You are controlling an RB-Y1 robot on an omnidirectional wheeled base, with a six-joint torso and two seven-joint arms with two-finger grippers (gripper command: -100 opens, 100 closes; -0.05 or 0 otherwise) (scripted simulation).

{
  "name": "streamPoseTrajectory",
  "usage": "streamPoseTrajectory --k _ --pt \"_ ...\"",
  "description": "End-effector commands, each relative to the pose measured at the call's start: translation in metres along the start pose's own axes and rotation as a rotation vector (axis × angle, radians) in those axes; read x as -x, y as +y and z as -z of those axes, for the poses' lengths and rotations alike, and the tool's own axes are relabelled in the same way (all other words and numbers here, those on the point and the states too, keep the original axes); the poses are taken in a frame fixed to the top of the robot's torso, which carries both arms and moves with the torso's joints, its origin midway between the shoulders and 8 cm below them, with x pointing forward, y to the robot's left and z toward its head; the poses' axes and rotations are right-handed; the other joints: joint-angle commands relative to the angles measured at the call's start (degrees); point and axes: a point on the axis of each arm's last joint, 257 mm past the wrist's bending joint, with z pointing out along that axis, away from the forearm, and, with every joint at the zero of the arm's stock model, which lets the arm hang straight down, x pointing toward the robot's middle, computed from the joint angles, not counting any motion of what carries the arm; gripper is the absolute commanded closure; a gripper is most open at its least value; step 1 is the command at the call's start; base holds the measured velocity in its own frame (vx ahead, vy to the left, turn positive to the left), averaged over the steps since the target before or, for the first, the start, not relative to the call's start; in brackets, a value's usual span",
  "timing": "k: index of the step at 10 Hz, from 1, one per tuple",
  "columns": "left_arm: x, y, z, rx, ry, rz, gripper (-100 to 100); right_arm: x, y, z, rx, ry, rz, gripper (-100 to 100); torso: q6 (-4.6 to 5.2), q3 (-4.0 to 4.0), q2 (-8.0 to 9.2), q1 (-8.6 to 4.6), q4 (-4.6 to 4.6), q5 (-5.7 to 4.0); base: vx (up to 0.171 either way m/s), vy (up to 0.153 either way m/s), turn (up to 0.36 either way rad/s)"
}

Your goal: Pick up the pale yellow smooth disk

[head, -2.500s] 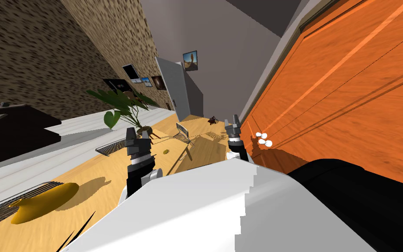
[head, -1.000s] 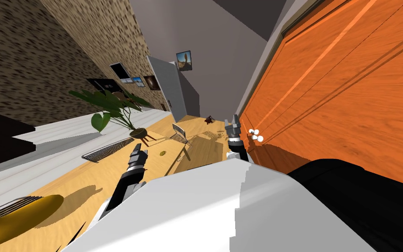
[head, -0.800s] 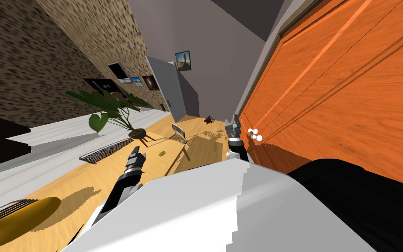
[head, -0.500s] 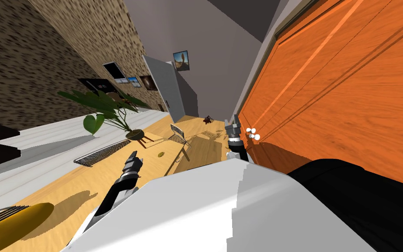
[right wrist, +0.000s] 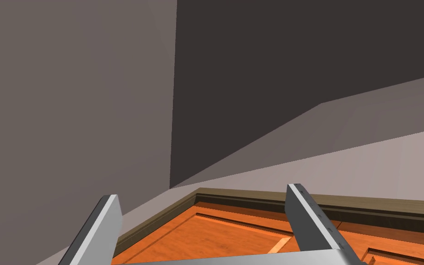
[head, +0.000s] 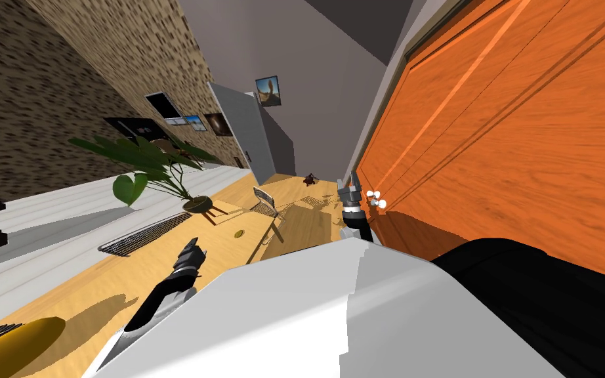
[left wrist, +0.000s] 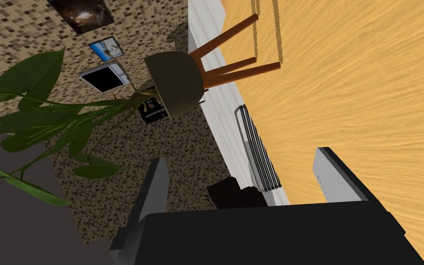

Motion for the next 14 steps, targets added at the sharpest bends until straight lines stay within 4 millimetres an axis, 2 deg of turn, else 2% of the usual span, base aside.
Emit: streamPoseTrajectory --k 1,2,3,4,6,7,8,9,10,11,12,13,14 --pt "0.008 0.014 -0.003 0.034 -0.01 0.003 -100 0.0 0.0 0.0 0.0 0.0 0.0 0 0.0 0.0 0.0 0.0 0.0 0.0 0.0 0.0 0.0" --pt "0.028 0.033 -0.004 0.102 -0.038 0.018 -100 0.0 0.0 0.0 0.0 0.0 0.0 0 0.0 0.0 0.0 0.01 0.0 0.0 0.005 -0.007 -0.096" --pt "0.032 0.042 -0.003 0.121 -0.045 0.019 -100 0.0 0.0 0.0 0.0 0.0 0.0 0 0.02 -0.01 -0.02 0.02 0.0 0.0 0.005 -0.003 -0.048" --pt "0.051 0.056 -0.004 0.178 -0.072 0.038 -100 0.0 0.0 0.0 0.0 0.0 0.0 0 -0.01 -0.01 -0.01 0.01 0.0 0.01 0.01 -0.011 -0.108" --pt "0.055 0.068 -0.001 0.206 -0.081 0.039 -100 0.0 0.0 0.0 0.0 0.0 0.0 0 0.0 -0.01 -0.02 -0.01 0.0 0.0 0.005 -0.004 -0.005" --pt "0.072 0.08 -0.001 0.258 -0.106 0.061 -100 0.0 0.0 0.0 0.0 0.0 0.0 0 0.0 -0.01 -0.02 0.0 0.0 0.0 0.01 -0.009 -0.093" --pt "0.077 0.093 0.003 0.288 -0.116 0.063 -100 0.0 0.0 0.0 0.0 0.0 0.0 0 0.02 -0.02 -0.03 -0.01 0.0 -0.01 0.01 -0.006 -0.051" --pt "0.092 0.098 0.002 0.319 -0.137 0.086 -100 0.0 0.0 0.0 0.0 0.0 0.0 0 -0.01 -0.01 -0.02 0.0 -0.01 0.0 0.015 -0.008 -0.091" --pt "0.097 0.117 0.008 0.367 -0.15 0.09 -100 0.0 0.0 0.0 0.0 0.0 0.0 0 0.03 -0.03 -0.06 0.0 -0.01 0.0 0.015 -0.004 -0.05" --pt "0.112 0.125 0.009 0.399 -0.176 0.117 -100 0.0 0.0 0.0 0.0 0.0 0.0 0 -0.01 -0.03 -0.05 0.01 -0.01 0.01 0.019 -0.011 -0.09" --pt "0.115 0.136 0.014 0.432 -0.183 0.12 -100 0.0 0.0 0.0 0.0 0.0 0.0 0 0.02 -0.04 -0.07 -0.01 -0.01 0.0 0.017 -0.008 -0.043" --pt "0.114 0.139 0.015 0.442 -0.183 0.121 -100 0.0 0.0 0.0 0.0 0.0 0.0 0 -0.01 -0.04 -0.06 -0.02 -0.01 0.0 0.008 -0.003 0.013" --pt "0.13 0.154 0.02 0.494 -0.213 0.152 -100 0.0 0.0 0.0 0.0 0.0 0.0 0 -0.01 -0.02 -0.04 -0.01 -0.01 0.0 0.017 -0.006 -0.082"
